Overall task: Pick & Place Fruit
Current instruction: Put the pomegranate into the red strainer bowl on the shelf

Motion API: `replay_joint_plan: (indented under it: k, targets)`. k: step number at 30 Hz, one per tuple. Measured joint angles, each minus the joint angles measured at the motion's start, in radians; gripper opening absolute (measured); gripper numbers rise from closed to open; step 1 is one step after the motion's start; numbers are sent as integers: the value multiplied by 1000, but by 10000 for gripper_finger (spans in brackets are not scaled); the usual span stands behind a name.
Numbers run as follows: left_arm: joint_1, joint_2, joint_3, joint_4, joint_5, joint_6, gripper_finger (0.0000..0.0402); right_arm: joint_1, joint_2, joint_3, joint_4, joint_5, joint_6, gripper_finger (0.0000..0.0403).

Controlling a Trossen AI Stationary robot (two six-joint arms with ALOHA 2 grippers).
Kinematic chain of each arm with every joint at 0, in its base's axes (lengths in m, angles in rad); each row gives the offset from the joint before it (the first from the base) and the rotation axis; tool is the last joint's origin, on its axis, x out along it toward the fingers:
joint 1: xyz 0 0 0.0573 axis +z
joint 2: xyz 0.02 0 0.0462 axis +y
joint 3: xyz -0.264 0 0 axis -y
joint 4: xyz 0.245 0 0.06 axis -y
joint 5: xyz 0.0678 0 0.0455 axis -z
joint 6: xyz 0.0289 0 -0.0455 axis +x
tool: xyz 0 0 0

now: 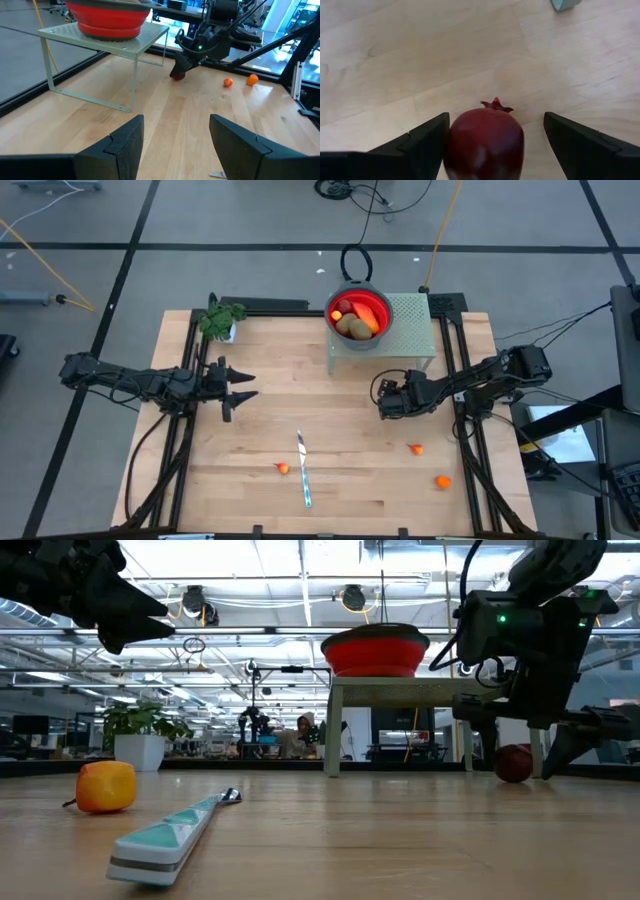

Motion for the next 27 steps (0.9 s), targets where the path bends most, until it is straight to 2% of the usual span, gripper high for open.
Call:
replay_joint_plan:
  k: [5, 16, 21, 27]
  targets:
    - [0, 0, 0, 0, 0, -2, 225, 0, 0, -11, 2, 0, -1, 307]
    - [0, 0, 0, 0, 0, -26, 225, 0, 0, -11, 1, -1, -41, 211]
    - [0, 0, 0, 0, 0, -38, 225, 3, -4, -11, 1, -7, -51, 180]
    - [0, 0, 0, 0, 0, -38, 225, 32, -49, -11, 29, -144, -111, 183]
